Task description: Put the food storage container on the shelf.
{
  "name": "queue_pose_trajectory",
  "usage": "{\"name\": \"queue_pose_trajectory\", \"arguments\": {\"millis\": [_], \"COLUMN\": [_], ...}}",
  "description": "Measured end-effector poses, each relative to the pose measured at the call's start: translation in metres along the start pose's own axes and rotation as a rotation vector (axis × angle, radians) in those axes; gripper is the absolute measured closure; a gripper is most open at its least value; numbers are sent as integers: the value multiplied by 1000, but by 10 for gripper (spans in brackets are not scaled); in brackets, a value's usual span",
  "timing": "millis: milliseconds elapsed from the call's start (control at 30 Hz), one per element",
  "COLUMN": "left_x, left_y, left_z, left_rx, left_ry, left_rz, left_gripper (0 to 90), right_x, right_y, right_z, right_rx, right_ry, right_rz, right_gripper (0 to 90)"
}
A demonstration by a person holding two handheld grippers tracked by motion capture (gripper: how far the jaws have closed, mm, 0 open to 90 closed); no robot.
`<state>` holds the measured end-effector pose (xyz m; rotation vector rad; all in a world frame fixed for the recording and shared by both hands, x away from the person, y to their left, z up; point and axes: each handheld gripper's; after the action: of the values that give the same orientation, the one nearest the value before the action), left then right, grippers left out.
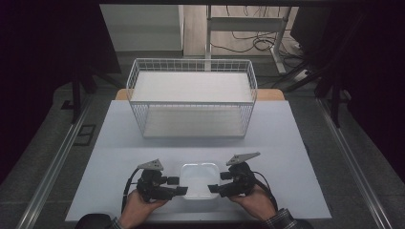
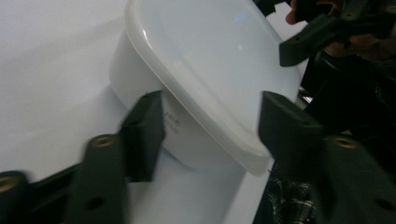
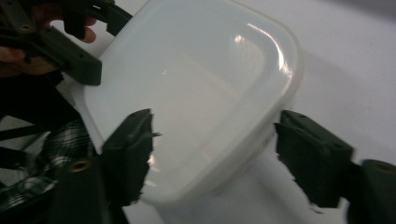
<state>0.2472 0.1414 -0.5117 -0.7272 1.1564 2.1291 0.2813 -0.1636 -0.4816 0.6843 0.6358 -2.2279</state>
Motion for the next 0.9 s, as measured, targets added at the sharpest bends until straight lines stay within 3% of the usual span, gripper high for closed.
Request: {"name": "queue_pose_trajectory", "arguments": {"millis": [100,267,367,433,500,667,900], "left_x": [-1,-3,-6,-7,-8,-10,-16], "left_y": [3,4,6,6,5,6,5], "left_z": [5,7,9,7,7,4,10], "left_rx": [-2,-5,-45,-65,-86,-133,-142], "left_ry": [-4,1,41,54,68,77,108], "left_rz": [1,9,0,6,11,-1,-3], "left_gripper": [558,657,752,772,794,804,805], "right_x": [3,4,2,1,2,3,-3], "right_y": [5,5,4,4,4,2,1], "right_z": [11,18,23,23,22,20,21], "right_rx": [-19,-12,29,66,78,122,132], "right_ry": [11,22,60,82,102,126,170], "right_rz": [-42,-76,-76,-74,-89,-71,-61], "right_gripper": [543,641,733,749,769,773,774]}}
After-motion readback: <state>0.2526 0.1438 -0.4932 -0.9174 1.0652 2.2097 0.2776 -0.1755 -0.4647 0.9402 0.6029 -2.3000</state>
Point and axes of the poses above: each handheld gripper's, and its own axes: z roughly backward along the jaws, x roughly out of its underside, y roughly to its right, and after that the axes turned 6 degrees about x, right-handed
